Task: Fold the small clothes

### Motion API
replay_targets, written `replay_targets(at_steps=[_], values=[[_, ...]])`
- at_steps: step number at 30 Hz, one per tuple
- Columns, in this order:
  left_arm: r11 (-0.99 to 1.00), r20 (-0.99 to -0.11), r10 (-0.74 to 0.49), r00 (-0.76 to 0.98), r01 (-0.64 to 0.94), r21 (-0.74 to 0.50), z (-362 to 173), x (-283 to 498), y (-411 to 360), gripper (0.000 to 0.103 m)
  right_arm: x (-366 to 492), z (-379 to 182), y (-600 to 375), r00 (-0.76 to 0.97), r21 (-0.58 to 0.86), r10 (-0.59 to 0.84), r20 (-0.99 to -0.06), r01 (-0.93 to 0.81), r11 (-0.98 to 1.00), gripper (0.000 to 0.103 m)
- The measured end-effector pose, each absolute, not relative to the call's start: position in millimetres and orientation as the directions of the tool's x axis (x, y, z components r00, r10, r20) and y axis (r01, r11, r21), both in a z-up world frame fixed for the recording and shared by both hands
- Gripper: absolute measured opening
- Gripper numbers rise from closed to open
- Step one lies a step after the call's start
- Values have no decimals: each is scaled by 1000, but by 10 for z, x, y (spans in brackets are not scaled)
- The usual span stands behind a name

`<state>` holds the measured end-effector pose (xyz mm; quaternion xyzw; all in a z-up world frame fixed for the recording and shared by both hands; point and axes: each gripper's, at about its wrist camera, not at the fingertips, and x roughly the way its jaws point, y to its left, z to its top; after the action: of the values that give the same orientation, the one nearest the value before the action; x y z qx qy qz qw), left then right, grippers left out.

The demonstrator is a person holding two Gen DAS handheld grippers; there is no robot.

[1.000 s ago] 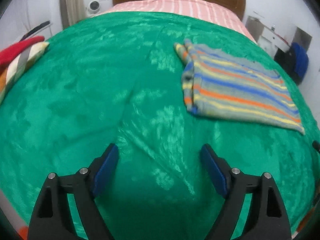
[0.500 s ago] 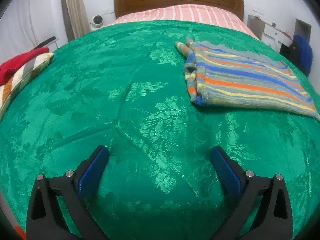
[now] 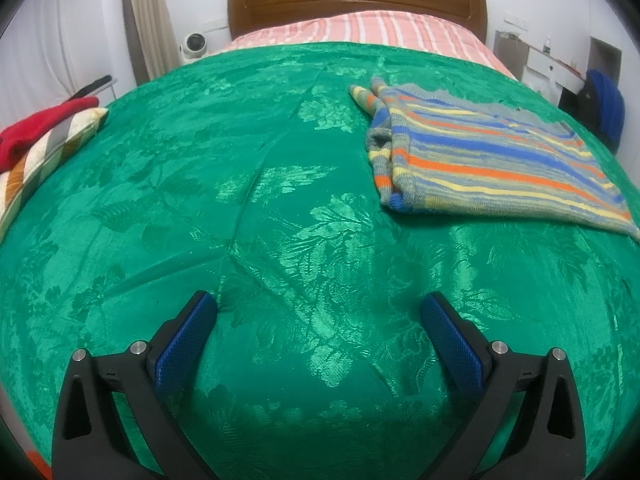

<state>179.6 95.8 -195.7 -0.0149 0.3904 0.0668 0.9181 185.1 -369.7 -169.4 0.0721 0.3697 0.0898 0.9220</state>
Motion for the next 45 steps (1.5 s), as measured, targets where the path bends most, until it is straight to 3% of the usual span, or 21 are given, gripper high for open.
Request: replay_targets(at_steps=[45], values=[[990, -705, 122, 699, -139, 33, -1957, 1781, 943, 102, 1839, -1689, -3709, 715, 201, 220, -664, -113, 973, 75]])
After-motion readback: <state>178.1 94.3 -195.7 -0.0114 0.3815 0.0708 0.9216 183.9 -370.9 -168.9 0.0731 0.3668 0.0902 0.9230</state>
